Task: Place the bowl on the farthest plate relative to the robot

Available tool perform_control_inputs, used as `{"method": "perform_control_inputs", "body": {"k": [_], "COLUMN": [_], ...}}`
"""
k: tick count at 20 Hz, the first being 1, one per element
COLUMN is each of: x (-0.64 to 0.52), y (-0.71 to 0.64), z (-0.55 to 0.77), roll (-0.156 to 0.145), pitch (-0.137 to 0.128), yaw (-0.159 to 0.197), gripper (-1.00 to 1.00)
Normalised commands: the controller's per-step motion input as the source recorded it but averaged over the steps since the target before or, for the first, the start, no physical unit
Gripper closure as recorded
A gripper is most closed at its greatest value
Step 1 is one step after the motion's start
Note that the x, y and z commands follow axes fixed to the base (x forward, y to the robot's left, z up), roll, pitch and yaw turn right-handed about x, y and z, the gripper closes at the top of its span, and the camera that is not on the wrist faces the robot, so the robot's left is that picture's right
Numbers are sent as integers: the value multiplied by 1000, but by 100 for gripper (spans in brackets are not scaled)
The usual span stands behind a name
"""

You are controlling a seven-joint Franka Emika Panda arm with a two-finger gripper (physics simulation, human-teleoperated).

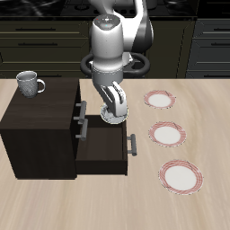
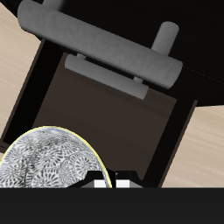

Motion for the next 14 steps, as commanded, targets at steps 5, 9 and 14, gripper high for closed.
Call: {"method": "perform_control_inputs", "body": {"k": [5, 9, 14], "x": [-59, -146, -93], "y": [104, 286, 400], "z": [215, 193, 282], "roll": [40, 67, 55], "pitch": [-6, 14, 35], "yaw": [83, 184, 252], "gripper": [100, 100, 100]}}
